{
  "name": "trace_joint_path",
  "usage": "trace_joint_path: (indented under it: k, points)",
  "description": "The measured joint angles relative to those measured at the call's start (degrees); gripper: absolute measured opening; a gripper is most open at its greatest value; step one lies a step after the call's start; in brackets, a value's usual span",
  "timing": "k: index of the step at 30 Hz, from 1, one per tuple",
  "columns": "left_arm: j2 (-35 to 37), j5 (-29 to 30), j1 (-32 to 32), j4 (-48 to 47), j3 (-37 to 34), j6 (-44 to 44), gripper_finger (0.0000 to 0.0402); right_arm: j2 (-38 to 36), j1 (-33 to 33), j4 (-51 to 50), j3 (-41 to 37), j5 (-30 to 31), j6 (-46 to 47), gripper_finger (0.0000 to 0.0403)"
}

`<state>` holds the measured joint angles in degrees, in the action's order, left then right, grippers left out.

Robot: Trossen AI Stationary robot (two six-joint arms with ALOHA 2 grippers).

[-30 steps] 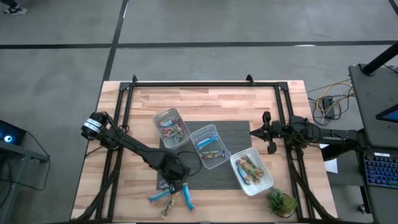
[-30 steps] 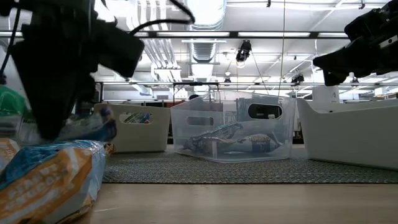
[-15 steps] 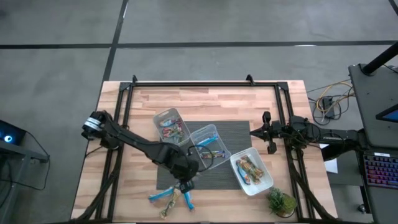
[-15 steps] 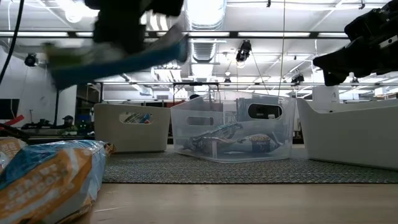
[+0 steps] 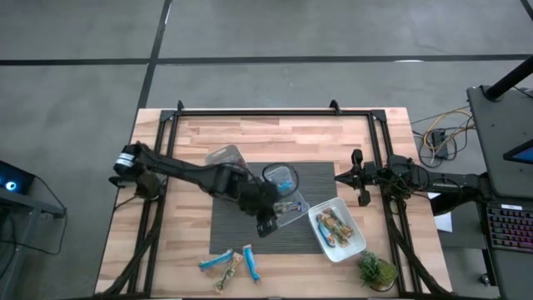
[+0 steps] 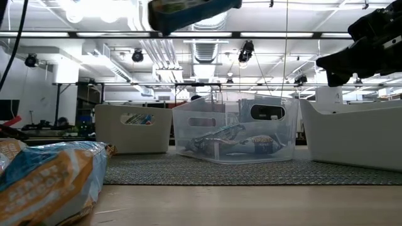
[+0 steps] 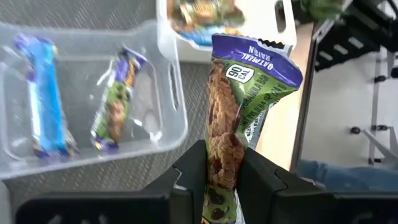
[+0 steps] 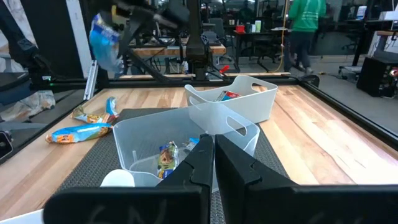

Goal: Pick and place Granola Bars by type
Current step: Put the blue granola bar into the transparent bin

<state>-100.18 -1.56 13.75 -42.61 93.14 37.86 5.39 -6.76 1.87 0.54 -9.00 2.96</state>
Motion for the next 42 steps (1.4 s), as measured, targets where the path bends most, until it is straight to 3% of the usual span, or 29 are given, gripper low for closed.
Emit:
trace_joint_path:
  k: [20, 32, 42]
  points:
    - [-7.2, -1.0, -11.1, -2.4, 5.4, -1.4, 0.0059, 0.0, 0.0, 0.0, 0.0, 0.0, 0.0, 0.0008]
    - [-14.3, -3.7, -12.2, -2.1, 7.3, -5.4, 0.0059, 0.0, 0.0, 0.0, 0.0, 0.0, 0.0, 0.0008]
    - [-15.6, -5.1, -12.3, -2.3, 7.9, -6.6, 0.0059, 0.0, 0.0, 0.0, 0.0, 0.0, 0.0, 0.0009]
